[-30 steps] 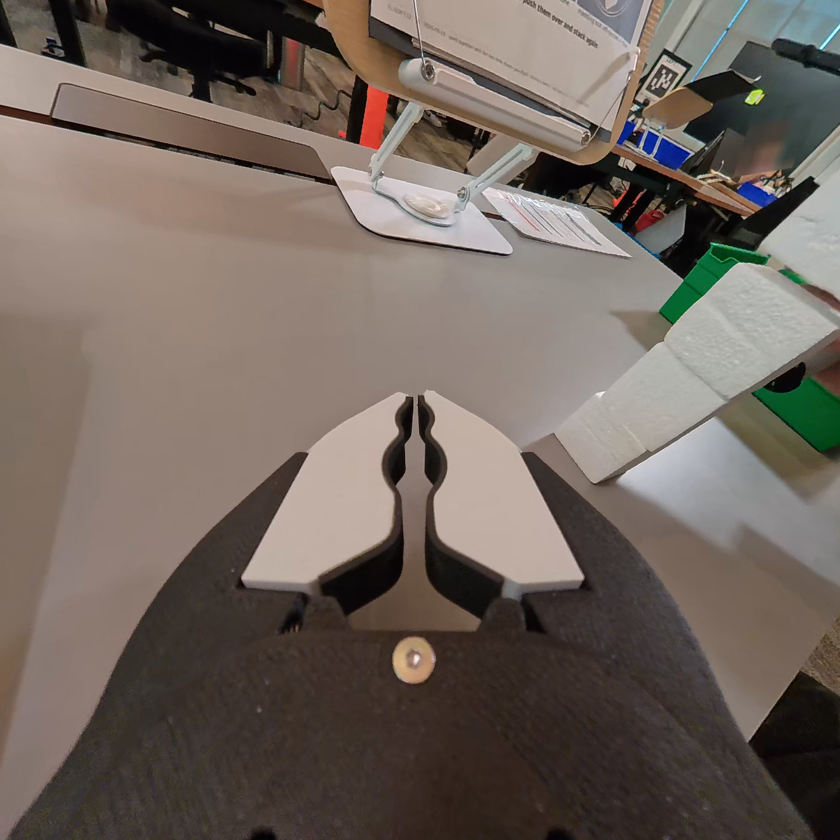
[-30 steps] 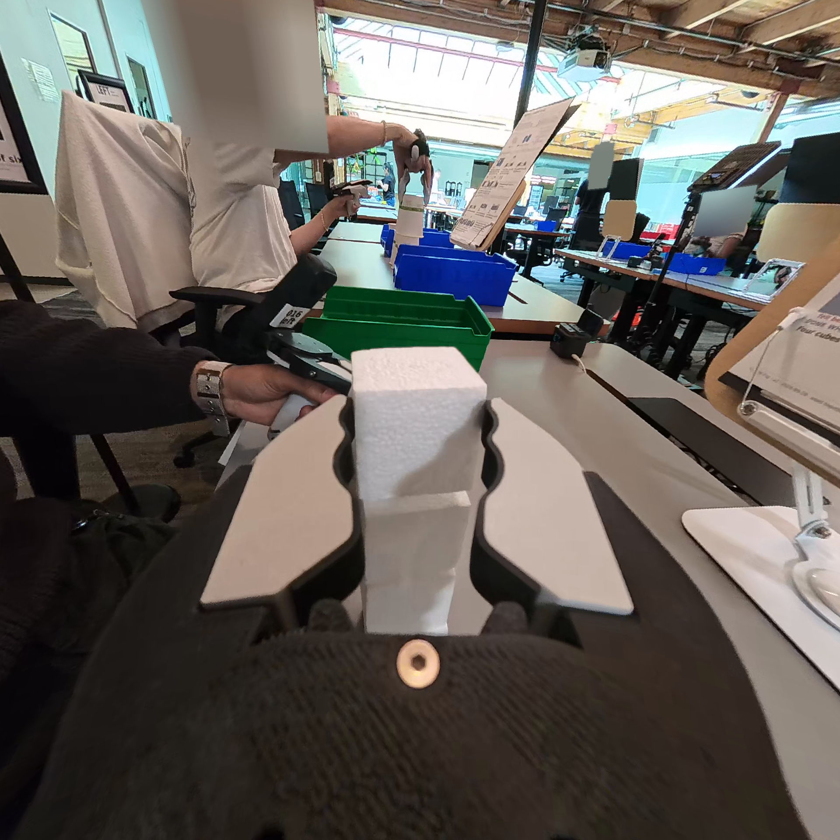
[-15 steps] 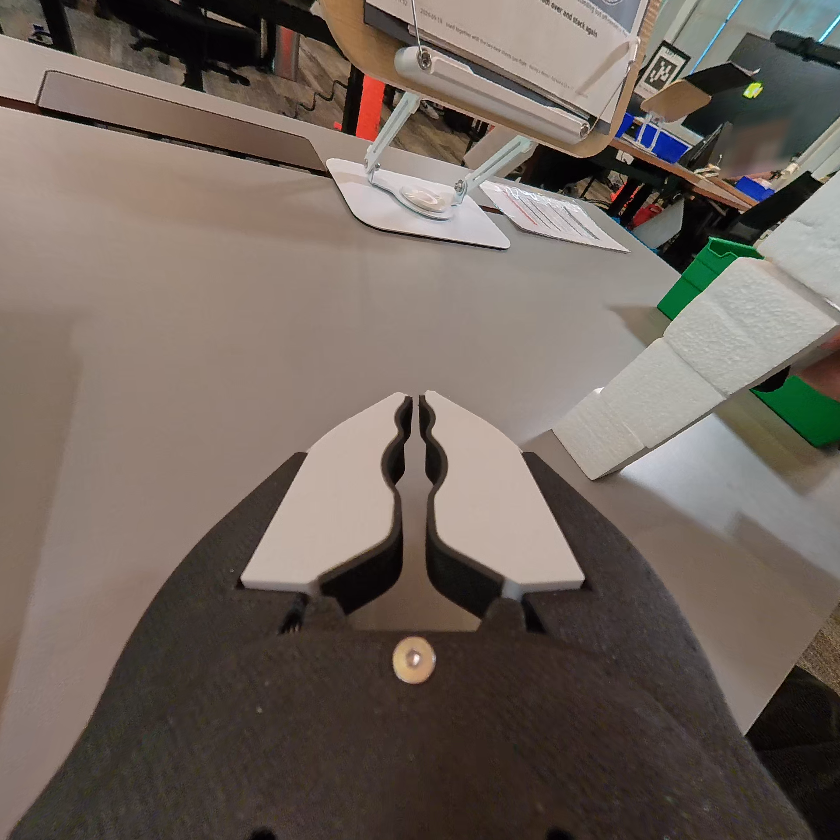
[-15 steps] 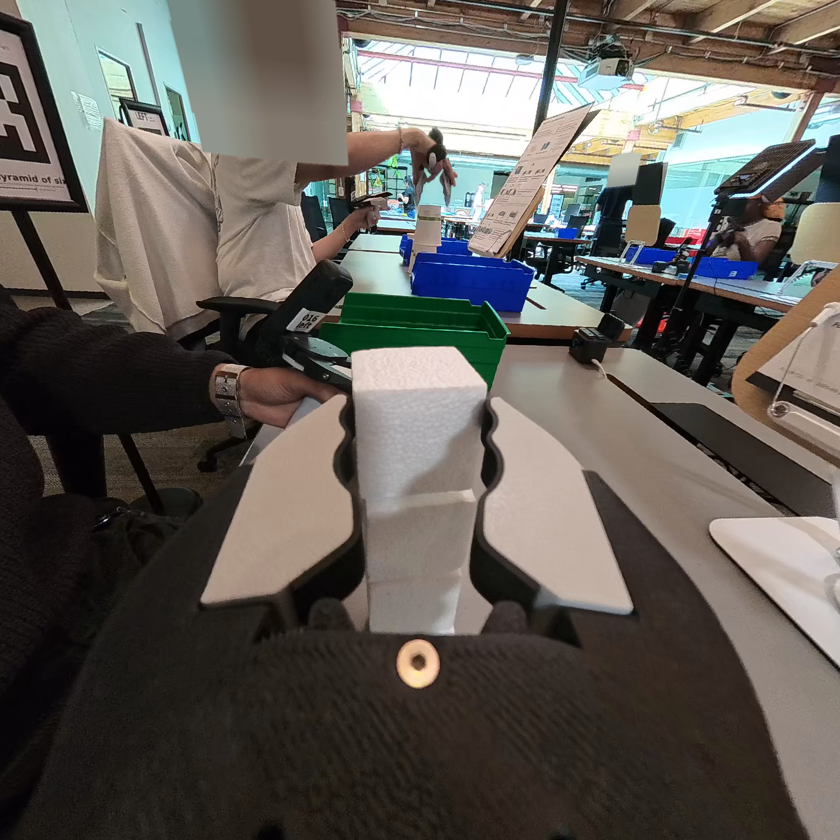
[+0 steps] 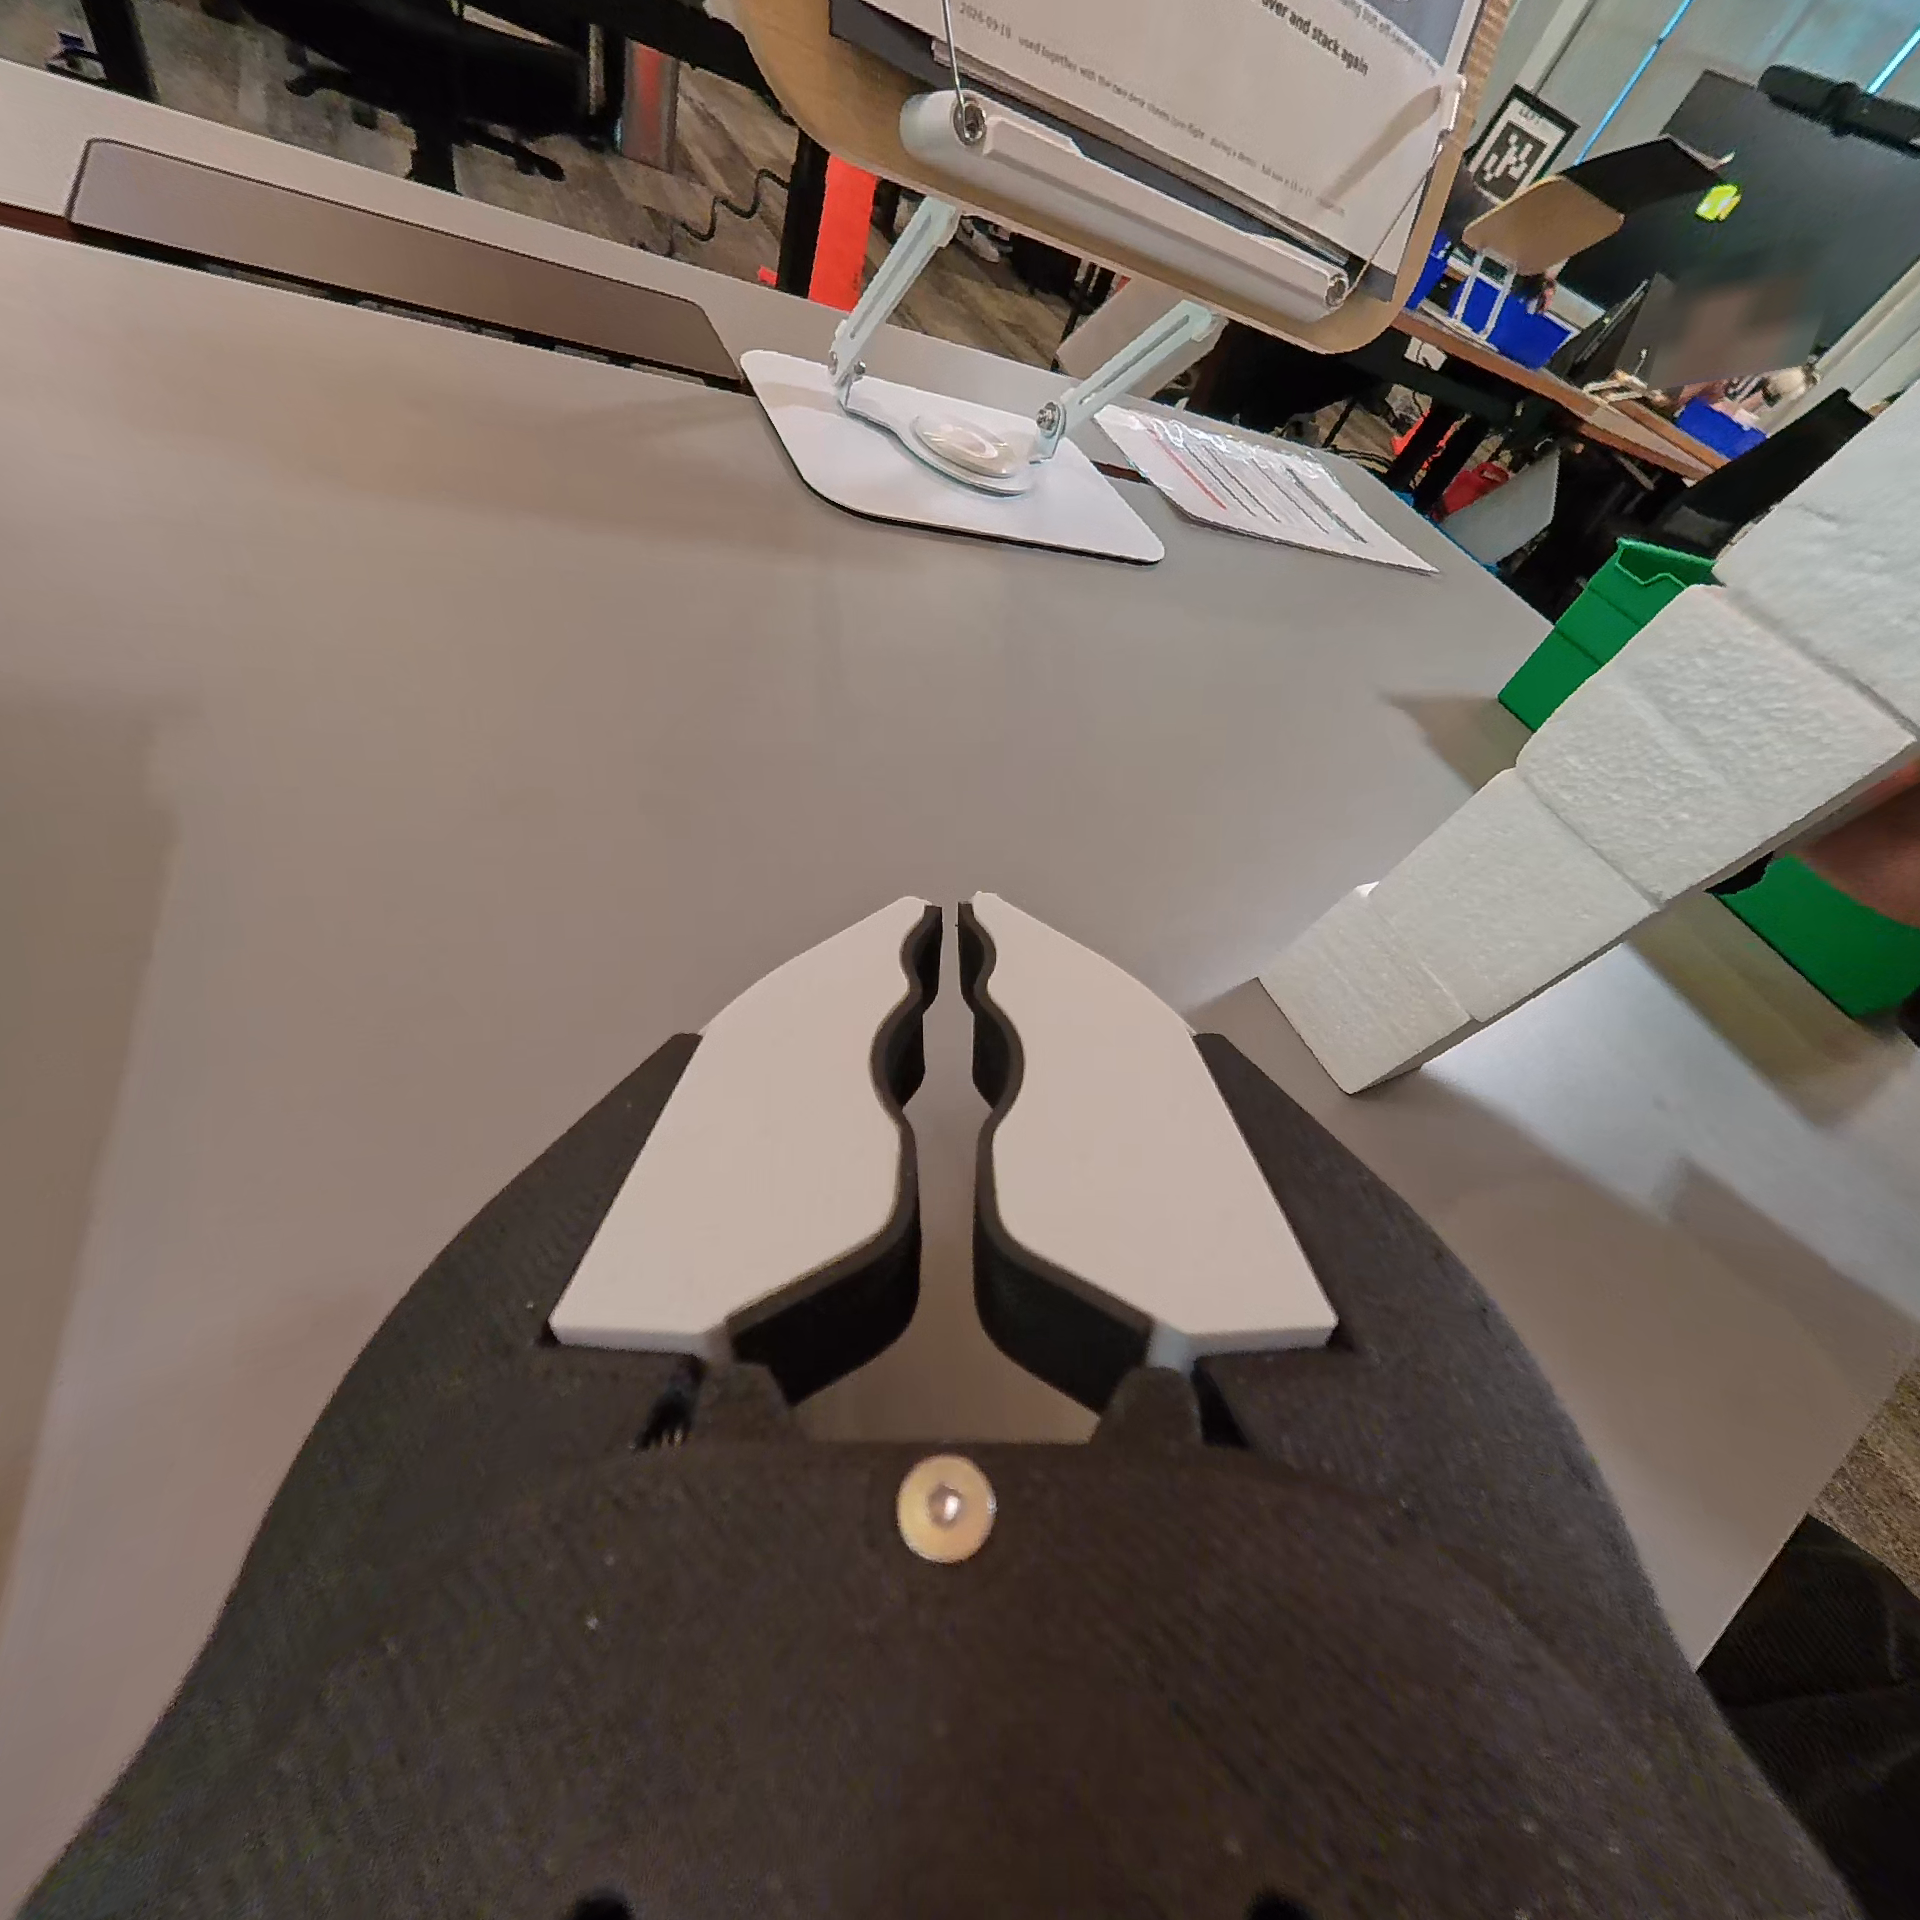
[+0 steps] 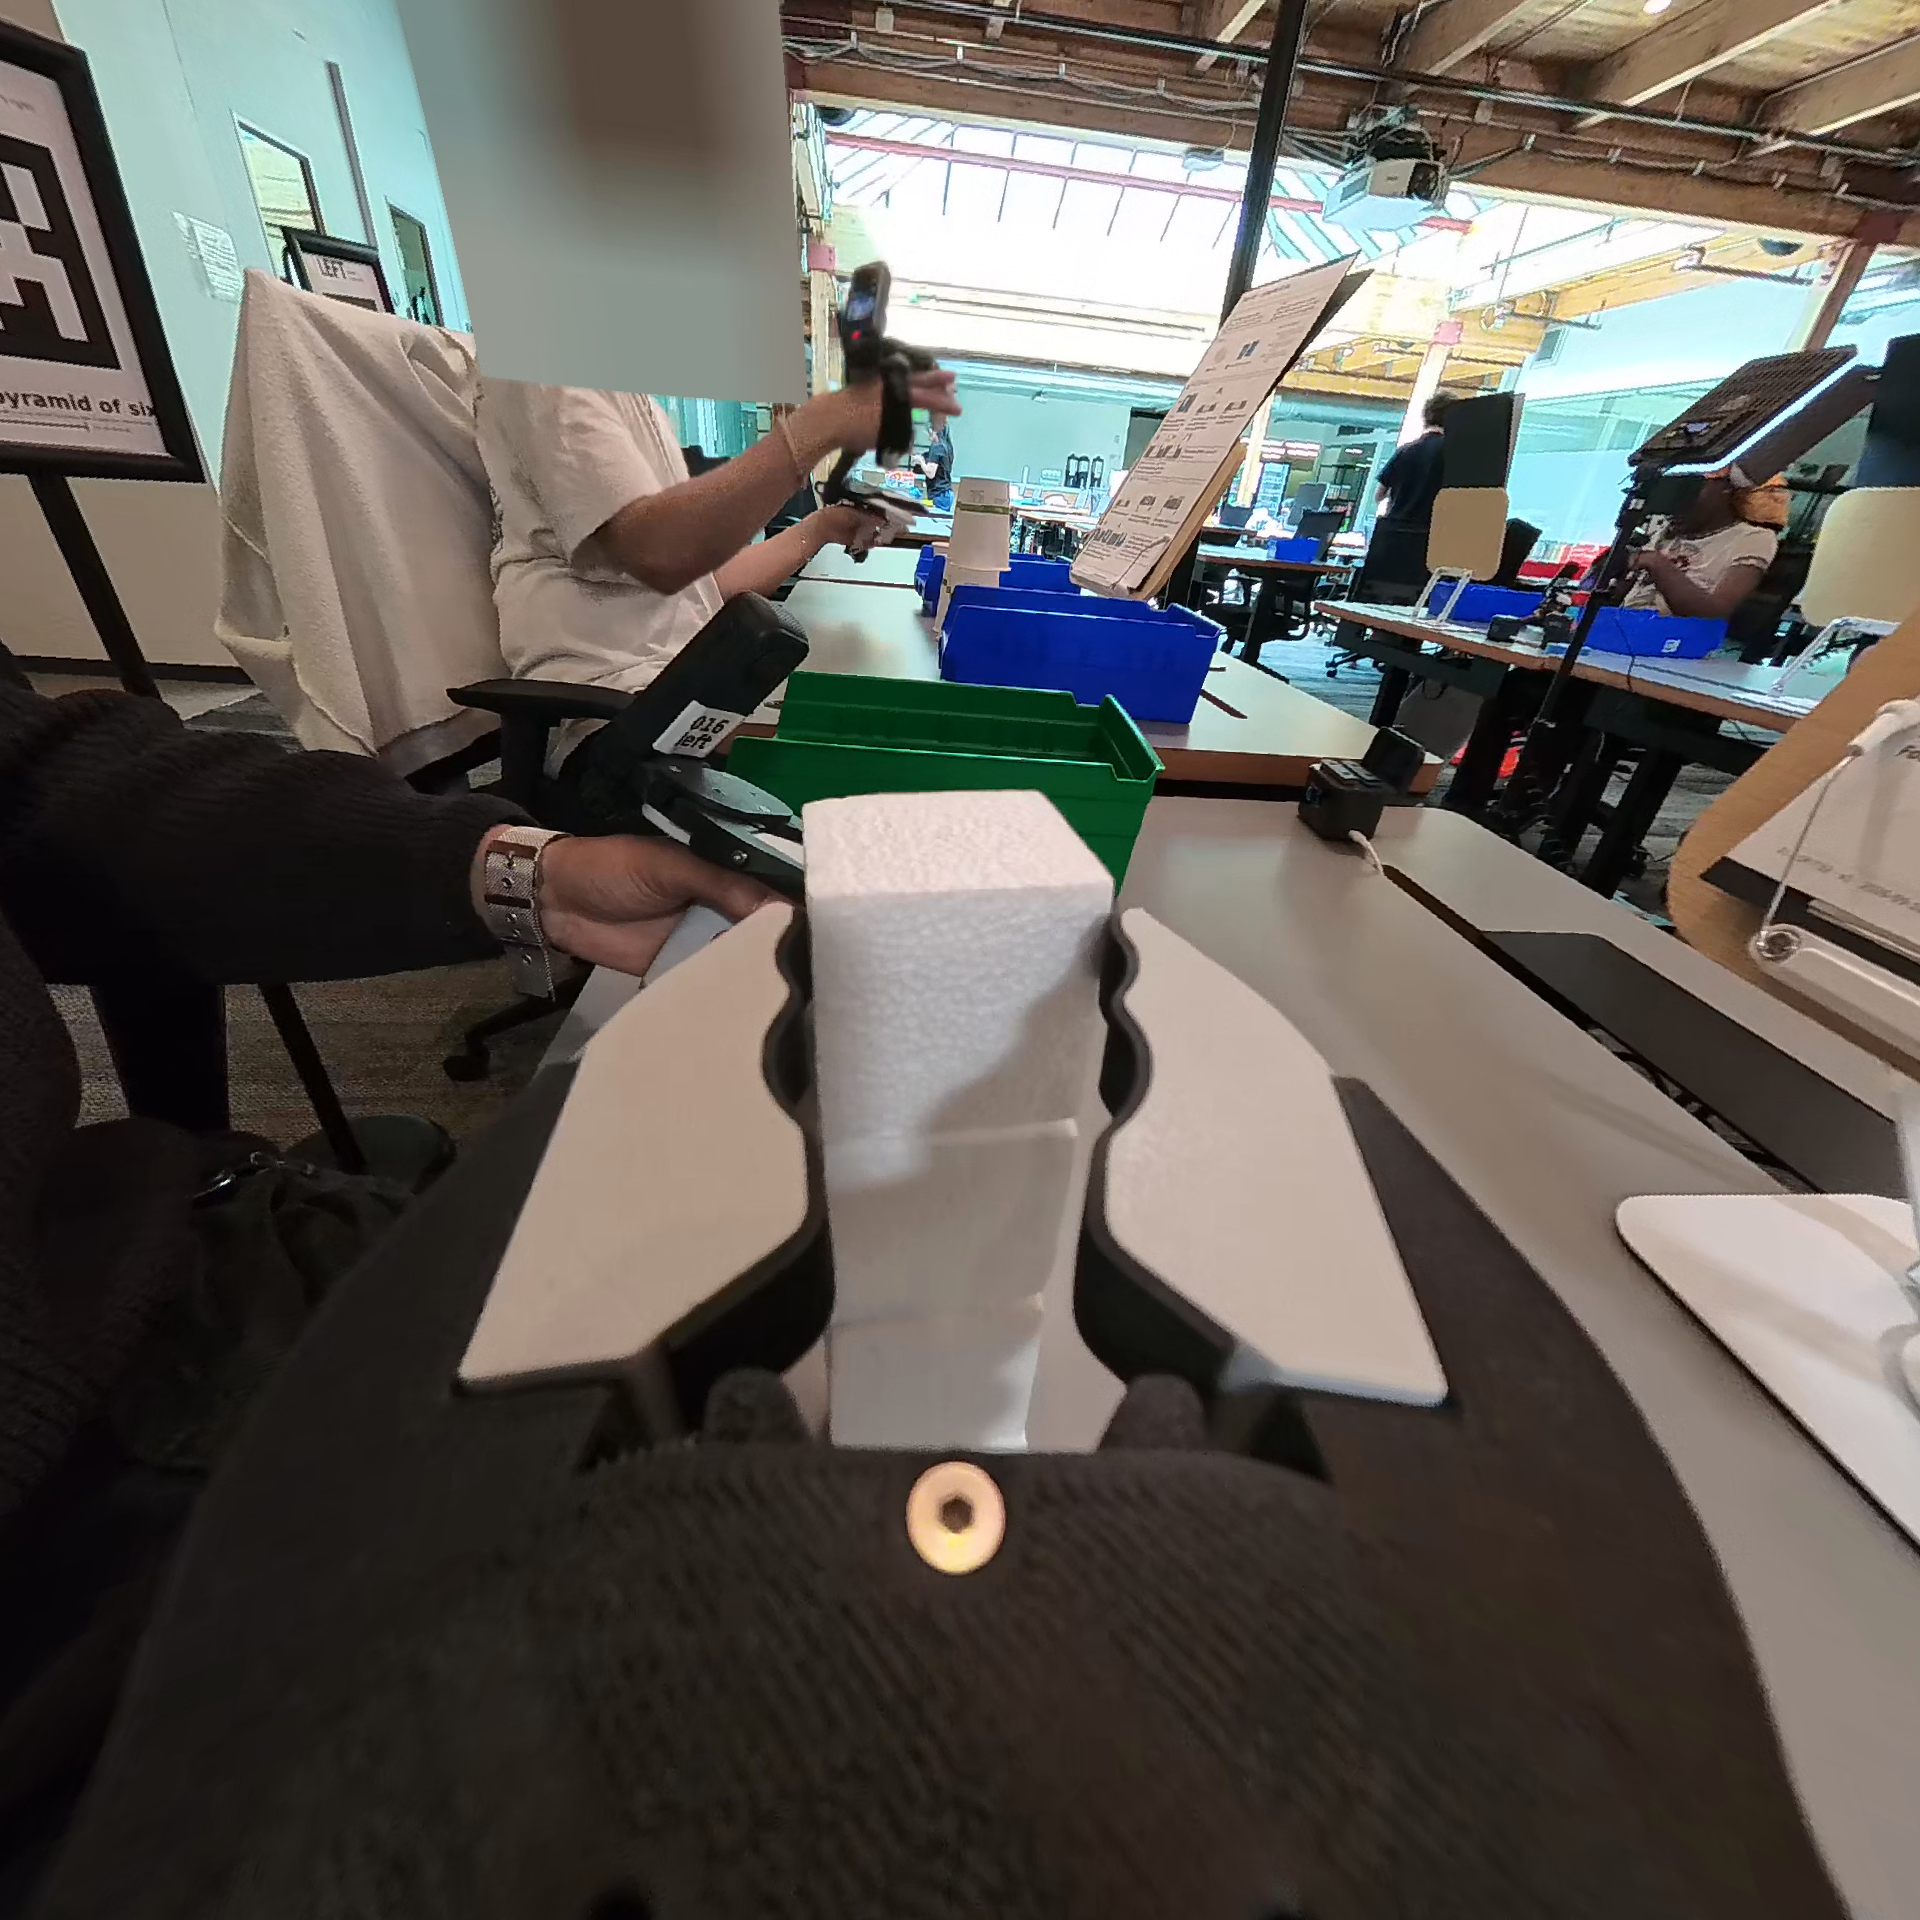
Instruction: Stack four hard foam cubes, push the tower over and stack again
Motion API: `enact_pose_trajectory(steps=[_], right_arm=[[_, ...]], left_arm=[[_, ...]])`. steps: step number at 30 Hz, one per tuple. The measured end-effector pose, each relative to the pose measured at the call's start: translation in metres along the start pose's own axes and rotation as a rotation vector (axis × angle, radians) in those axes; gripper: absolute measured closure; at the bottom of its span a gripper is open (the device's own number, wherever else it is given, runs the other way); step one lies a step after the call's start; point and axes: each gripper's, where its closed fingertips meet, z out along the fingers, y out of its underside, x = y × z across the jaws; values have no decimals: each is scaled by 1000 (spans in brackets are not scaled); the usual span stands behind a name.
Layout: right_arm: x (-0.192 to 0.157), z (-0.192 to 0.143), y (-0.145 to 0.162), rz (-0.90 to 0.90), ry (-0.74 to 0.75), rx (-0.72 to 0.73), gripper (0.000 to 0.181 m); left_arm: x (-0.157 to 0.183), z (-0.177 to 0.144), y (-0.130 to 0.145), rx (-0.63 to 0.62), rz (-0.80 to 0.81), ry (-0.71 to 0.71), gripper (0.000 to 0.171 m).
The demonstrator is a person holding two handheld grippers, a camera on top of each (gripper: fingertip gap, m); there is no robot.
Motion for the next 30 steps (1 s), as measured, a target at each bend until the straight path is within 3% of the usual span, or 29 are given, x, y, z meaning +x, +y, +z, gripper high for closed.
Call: enact_pose_trajectory(steps=[17,21,30], right_arm=[[3,-3,2,14,-3,4,126],[3,-3,1,12,7,-1,117],[9,-24,-30,-6,107,56,103]], left_arm=[[0,0,1,-3,-5,2,168],[0,1,2,-9,-7,6,168],[-1,0,1,-8,-13,2,168]])
